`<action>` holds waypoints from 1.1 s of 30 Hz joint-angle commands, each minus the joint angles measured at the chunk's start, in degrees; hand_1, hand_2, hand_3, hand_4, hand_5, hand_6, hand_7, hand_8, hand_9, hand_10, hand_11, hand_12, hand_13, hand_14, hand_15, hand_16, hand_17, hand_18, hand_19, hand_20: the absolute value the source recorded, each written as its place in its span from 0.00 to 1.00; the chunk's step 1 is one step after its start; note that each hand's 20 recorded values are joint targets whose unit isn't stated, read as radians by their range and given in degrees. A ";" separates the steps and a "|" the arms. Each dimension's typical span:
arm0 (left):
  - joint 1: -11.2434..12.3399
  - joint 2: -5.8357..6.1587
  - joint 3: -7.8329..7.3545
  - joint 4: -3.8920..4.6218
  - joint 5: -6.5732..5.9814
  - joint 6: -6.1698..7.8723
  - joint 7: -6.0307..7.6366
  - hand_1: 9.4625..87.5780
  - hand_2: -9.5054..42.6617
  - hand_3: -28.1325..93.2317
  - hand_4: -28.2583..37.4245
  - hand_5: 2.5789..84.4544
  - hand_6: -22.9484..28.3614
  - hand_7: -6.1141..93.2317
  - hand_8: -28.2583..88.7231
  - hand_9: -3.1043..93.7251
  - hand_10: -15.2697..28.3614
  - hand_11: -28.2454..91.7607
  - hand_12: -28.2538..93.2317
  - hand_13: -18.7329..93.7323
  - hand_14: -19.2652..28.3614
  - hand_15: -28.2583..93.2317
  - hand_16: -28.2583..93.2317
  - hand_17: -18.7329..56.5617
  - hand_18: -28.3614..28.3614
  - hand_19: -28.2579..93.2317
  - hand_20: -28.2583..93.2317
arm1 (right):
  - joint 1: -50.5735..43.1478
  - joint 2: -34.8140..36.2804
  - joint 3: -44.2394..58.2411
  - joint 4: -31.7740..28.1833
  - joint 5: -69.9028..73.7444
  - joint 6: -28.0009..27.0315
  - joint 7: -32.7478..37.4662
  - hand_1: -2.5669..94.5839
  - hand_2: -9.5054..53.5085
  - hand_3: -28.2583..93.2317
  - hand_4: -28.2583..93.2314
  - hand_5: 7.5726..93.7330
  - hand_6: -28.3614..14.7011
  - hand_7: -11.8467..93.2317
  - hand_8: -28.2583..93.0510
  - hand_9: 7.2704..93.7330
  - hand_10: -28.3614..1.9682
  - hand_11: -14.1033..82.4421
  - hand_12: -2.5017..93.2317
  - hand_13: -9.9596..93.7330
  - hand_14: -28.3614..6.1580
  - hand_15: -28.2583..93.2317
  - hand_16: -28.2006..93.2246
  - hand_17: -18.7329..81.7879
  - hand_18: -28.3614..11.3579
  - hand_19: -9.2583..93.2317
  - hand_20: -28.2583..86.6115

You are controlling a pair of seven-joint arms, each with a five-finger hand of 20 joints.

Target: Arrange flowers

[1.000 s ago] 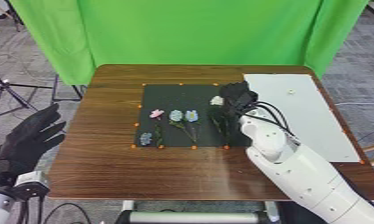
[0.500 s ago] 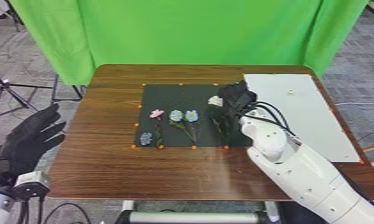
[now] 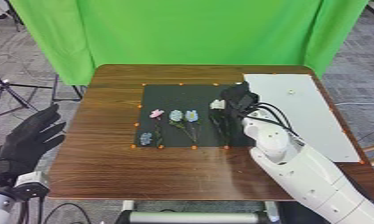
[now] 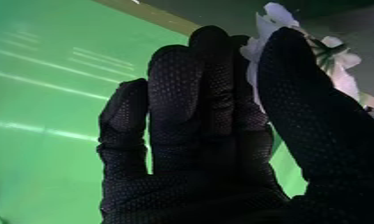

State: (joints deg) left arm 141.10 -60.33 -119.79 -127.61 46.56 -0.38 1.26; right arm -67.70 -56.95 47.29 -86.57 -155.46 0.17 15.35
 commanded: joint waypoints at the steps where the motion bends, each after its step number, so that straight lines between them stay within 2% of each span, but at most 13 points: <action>1: 0.62 -0.47 -0.11 -0.23 -0.04 0.15 -0.21 0.15 0.20 0.81 0.00 0.23 0.46 0.28 0.15 0.22 0.56 0.34 0.39 0.30 0.65 0.37 0.29 0.10 0.82 0.54 0.31 | -0.37 0.86 1.18 -0.92 -0.19 0.67 -1.86 0.42 0.00 0.93 0.00 0.55 0.68 0.59 0.21 0.66 0.68 0.48 0.47 0.68 0.61 0.79 0.44 0.44 0.24 0.86 0.67; 4: 0.61 -0.43 -0.17 -0.20 -0.02 0.14 -0.21 0.15 0.20 0.81 0.00 0.23 0.46 0.28 0.15 0.22 0.56 0.34 0.38 0.30 0.65 0.37 0.29 0.10 0.82 0.54 0.31 | -1.08 1.39 2.20 -1.55 1.42 1.21 -3.15 0.36 0.00 0.96 0.02 0.55 0.68 0.54 0.19 0.61 0.61 0.57 0.36 0.66 0.59 0.79 0.44 0.42 0.23 0.84 0.68; 5: 0.62 -0.55 -0.18 -0.17 0.04 -0.01 -0.03 0.15 0.20 0.81 0.00 0.23 0.46 0.28 0.15 0.22 0.56 0.34 0.38 0.30 0.65 0.37 0.29 0.10 0.82 0.54 0.31 | -1.17 1.33 2.73 -1.45 1.35 1.30 -4.22 0.34 0.00 0.96 0.02 0.55 0.69 0.53 0.17 0.60 0.60 0.58 0.34 0.65 0.58 0.79 0.43 0.41 0.23 0.84 0.68; 6: 0.63 -0.63 -0.30 -0.22 0.08 -0.09 -0.10 0.15 0.20 0.81 0.00 0.23 0.46 0.28 0.15 0.22 0.56 0.34 0.38 0.30 0.65 0.37 0.29 0.10 0.82 0.54 0.31 | -1.33 1.40 3.13 -1.80 2.11 1.05 -4.47 0.31 0.01 0.97 0.04 0.55 0.69 0.53 0.10 0.58 0.57 0.58 0.33 0.64 0.56 0.80 0.43 0.40 0.22 0.83 0.69; 10: 0.57 -0.54 -0.29 -0.15 0.05 -0.04 -0.19 0.14 0.19 0.81 0.00 0.23 0.46 0.28 0.15 0.22 0.56 0.34 0.38 0.30 0.65 0.37 0.29 0.10 0.82 0.54 0.31 | -2.18 1.79 4.70 -2.65 3.64 0.97 -5.85 0.25 0.04 0.97 0.05 0.52 0.66 0.51 0.08 0.54 0.53 0.57 0.33 0.60 0.52 0.80 0.43 0.38 0.19 0.82 0.69; 17: 0.83 -0.58 -0.33 -0.25 0.00 0.08 0.09 0.14 0.19 0.81 0.00 0.23 0.46 0.28 0.15 0.22 0.56 0.34 0.38 0.30 0.65 0.37 0.29 0.10 0.82 0.54 0.31 | -2.21 3.51 7.90 -2.58 6.63 0.63 -2.81 0.17 0.12 0.97 0.06 0.47 0.59 0.46 0.10 0.47 0.44 0.55 0.34 0.55 0.46 0.79 0.42 0.35 0.17 0.79 0.70; 20: 1.00 -0.63 -0.36 -0.34 -0.06 0.24 0.16 0.14 0.19 0.81 0.00 0.23 0.46 0.28 0.15 0.22 0.56 0.34 0.38 0.30 0.65 0.37 0.29 0.10 0.82 0.54 0.31 | -0.98 4.45 8.12 -0.16 7.94 5.36 -0.38 0.16 0.16 0.98 0.07 0.44 0.59 0.46 0.11 0.45 0.43 0.53 0.34 0.54 0.46 0.75 0.41 0.34 0.16 0.78 0.70; 22: 0.99 -0.70 -0.38 -0.36 -0.04 0.18 0.22 0.14 0.19 0.81 0.00 0.23 0.46 0.28 0.15 0.22 0.56 0.34 0.38 0.30 0.65 0.37 0.29 0.10 0.82 0.54 0.31 | 0.72 5.01 6.52 1.90 6.45 8.66 5.38 0.17 0.23 0.99 0.08 0.44 0.58 0.45 0.11 0.45 0.43 0.52 0.34 0.53 0.46 0.73 0.40 0.35 0.17 0.78 0.69; 24: 0.85 -0.72 -0.39 -0.27 0.01 0.10 0.20 0.14 0.19 0.81 0.00 0.23 0.46 0.28 0.15 0.22 0.56 0.34 0.39 0.30 0.65 0.37 0.29 0.10 0.82 0.54 0.31 | 1.21 5.14 7.55 3.85 6.75 10.80 6.71 0.18 0.28 0.99 0.08 0.44 0.58 0.45 0.11 0.44 0.44 0.52 0.33 0.53 0.48 0.71 0.39 0.35 0.18 0.77 0.68; 26: 0.92 -0.73 -0.35 -0.32 0.04 0.20 0.32 0.14 0.19 0.81 0.00 0.23 0.46 0.28 0.15 0.22 0.56 0.34 0.39 0.30 0.65 0.37 0.29 0.10 0.82 0.54 0.31 | 2.89 5.21 6.25 6.06 6.82 12.90 11.75 0.18 0.29 0.99 0.08 0.44 0.58 0.45 0.11 0.44 0.44 0.51 0.33 0.53 0.48 0.70 0.39 0.35 0.19 0.76 0.68; 30: 0.80 -0.61 -0.28 -0.29 -0.03 0.13 0.17 0.14 0.19 0.81 0.00 0.23 0.46 0.28 0.15 0.22 0.56 0.34 0.39 0.30 0.65 0.37 0.29 0.10 0.82 0.54 0.31 | 4.09 4.57 7.33 8.16 6.41 4.56 17.57 0.20 0.28 0.99 0.08 0.36 0.56 0.45 0.11 0.38 0.44 0.47 0.31 0.47 0.49 0.63 0.37 0.33 0.21 0.73 0.65; 33: 0.90 -0.45 -0.22 -0.30 -0.04 0.16 0.25 0.14 0.19 0.81 0.00 0.23 0.46 0.28 0.15 0.22 0.56 0.34 0.39 0.30 0.65 0.37 0.29 0.10 0.82 0.54 0.31 | 4.03 4.17 9.02 8.83 9.37 -2.66 17.70 0.21 0.25 0.98 0.07 0.26 0.51 0.39 0.13 0.28 0.39 0.36 0.30 0.39 0.46 0.51 0.40 0.28 0.22 0.67 0.58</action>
State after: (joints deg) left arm 141.35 -60.62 -119.89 -127.63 46.58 -0.38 1.42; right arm -65.17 -53.33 52.48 -78.47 -148.62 14.36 31.04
